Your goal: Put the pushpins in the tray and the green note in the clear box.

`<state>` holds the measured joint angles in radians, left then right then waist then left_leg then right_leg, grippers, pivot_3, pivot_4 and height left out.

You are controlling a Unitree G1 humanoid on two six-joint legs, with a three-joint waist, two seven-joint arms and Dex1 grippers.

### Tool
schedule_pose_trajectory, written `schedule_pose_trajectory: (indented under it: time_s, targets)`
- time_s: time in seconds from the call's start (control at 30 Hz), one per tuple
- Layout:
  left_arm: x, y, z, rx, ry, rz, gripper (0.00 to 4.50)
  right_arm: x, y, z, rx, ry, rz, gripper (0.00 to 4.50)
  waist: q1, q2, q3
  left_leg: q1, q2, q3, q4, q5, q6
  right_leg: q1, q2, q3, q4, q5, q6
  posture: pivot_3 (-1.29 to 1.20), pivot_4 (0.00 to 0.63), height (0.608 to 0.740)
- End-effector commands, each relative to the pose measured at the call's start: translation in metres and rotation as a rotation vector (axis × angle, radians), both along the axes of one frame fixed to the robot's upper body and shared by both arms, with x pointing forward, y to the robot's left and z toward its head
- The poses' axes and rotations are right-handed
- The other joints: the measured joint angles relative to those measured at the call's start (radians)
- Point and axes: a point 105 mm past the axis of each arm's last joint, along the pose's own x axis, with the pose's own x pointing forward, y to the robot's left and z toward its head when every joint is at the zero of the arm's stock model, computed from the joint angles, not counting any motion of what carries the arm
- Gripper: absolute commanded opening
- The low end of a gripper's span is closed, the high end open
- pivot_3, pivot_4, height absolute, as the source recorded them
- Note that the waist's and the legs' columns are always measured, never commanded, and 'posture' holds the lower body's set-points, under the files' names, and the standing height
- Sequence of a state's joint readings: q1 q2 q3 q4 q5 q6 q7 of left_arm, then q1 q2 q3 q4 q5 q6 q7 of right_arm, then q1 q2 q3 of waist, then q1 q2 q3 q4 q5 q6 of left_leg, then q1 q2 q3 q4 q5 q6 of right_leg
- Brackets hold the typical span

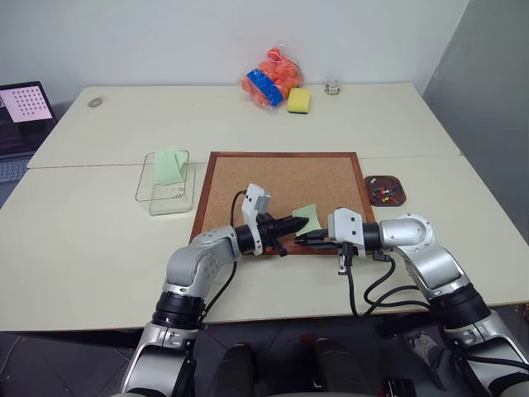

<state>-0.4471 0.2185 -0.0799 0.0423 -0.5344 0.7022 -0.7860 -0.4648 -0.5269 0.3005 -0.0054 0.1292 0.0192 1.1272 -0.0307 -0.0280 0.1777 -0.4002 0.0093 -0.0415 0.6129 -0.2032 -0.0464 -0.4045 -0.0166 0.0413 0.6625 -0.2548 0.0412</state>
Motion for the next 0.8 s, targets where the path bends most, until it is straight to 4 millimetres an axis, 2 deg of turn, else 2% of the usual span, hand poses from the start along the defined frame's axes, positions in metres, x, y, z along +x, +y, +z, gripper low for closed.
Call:
schedule_pose_trajectory:
  time_s: [0.03,0.13,0.33,0.47,0.63,0.73,0.8]
  targets:
    - [-0.005,-0.001,0.007,-0.014,-0.014,-0.014,0.01,0.002,0.002,0.013,-0.006,-0.097,0.019,0.0,0.0,0.0,0.0,0.0,0.0,0.0,0.0,0.0,0.0,0.0,0.0,0.0,0.0,0.0,0.0,0.0,0.15,0.74]
    - [-0.002,0.002,0.008,-0.018,-0.023,0.012,0.01,0.002,0.002,0.018,0.012,-0.092,0.009,0.0,0.0,0.0,0.0,0.0,0.0,0.0,0.0,0.0,0.0,0.0,0.0,0.0,0.0,0.0,0.0,0.0,0.15,0.74]
    - [-0.002,0.01,0.006,0.025,-0.052,0.023,0.01,-0.003,0.002,0.046,0.097,-0.043,-0.029,0.0,-0.001,0.0,0.0,0.0,0.0,0.0,0.0,0.0,0.0,0.0,0.0,0.0,0.0,0.0,0.0,0.0,0.15,0.74]
    - [-0.003,0.013,0.005,0.027,-0.057,0.031,0.01,-0.008,0.002,0.069,0.215,0.091,-0.075,0.0,0.001,0.0,0.0,0.0,0.0,-0.001,0.0,0.0,0.0,0.0,0.0,0.0,0.0,0.0,0.0,0.0,0.15,0.74]
    - [-0.003,0.012,0.004,0.027,-0.06,0.036,0.01,-0.012,-0.002,0.088,0.319,0.262,-0.116,0.0,0.001,0.0,0.0,0.0,0.001,-0.002,0.0,0.0,0.0,0.0,-0.001,-0.001,0.0,0.0,0.0,0.0,0.15,0.74]
    - [-0.001,0.011,0.006,0.027,-0.068,0.043,0.01,0.0,-0.008,0.095,0.383,0.284,-0.211,0.0,0.0,0.0,0.0,0.0,0.0,-0.001,0.0,0.0,0.0,0.0,-0.001,0.0,0.0,0.0,0.0,0.0,0.15,0.74]
    - [0.001,0.013,0.008,0.022,-0.076,0.061,0.01,0.021,-0.022,0.095,0.424,0.258,-0.353,0.0,0.001,0.0,0.0,0.0,0.0,-0.001,0.0,0.0,0.0,0.0,-0.001,-0.001,0.0,0.0,0.0,0.0,0.15,0.74]
